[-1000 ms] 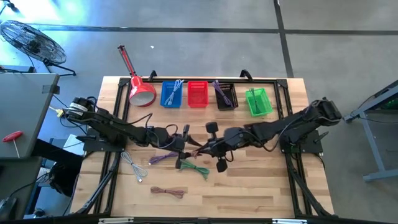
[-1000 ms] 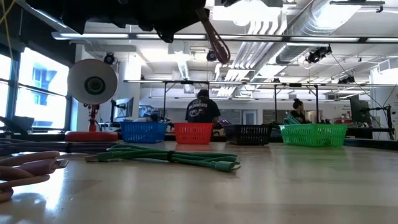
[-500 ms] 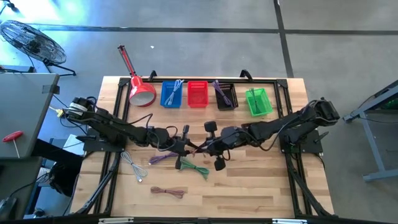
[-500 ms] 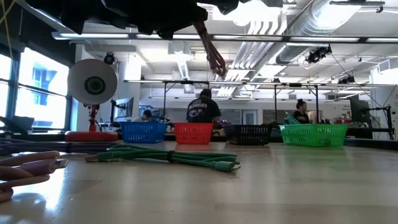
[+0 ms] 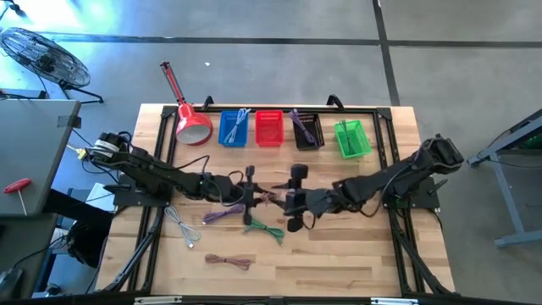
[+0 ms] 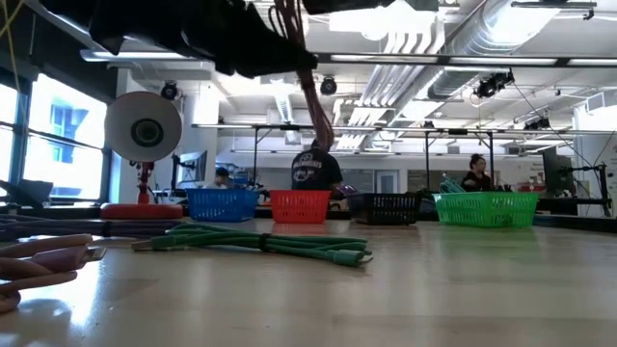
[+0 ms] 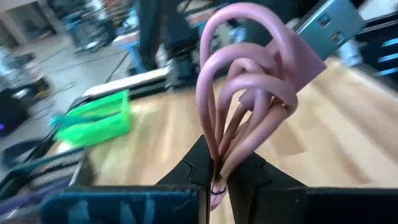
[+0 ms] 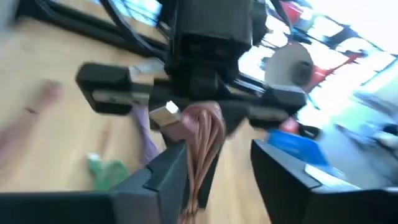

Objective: Pick & Place USB Port
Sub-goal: Put the right pink charger cable into the red bin

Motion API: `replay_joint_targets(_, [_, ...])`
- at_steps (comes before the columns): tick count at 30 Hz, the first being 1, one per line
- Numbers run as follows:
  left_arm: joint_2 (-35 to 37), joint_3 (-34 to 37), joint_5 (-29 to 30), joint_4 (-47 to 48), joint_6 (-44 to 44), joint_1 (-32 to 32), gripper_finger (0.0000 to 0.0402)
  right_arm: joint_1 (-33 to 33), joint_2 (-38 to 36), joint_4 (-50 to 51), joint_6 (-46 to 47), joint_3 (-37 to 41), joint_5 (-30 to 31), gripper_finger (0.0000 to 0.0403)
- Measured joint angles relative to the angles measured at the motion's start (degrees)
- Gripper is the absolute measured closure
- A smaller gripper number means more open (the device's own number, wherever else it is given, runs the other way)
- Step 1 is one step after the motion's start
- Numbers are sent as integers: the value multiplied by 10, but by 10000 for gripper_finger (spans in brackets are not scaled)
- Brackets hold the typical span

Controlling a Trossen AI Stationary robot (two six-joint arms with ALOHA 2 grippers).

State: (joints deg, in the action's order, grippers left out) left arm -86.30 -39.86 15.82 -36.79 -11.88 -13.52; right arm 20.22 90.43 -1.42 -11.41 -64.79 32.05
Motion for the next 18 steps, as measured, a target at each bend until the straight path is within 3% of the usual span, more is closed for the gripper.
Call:
replay_joint_targets(5, [0,0,121,18,3,0,382,31,0,79,30,0,122,206])
replay_joint_targets(11, [0,-1,276,33,-14,10,382,60,0,234,167,0,197,207])
replay_joint_targets(15, [-1,-35,297,56,-19,58,382,70,0,314,249,0,229,219])
replay_joint_targets(18, [-1,-93,269,150,-14,114,382,70,0,362,279,0,231,229])
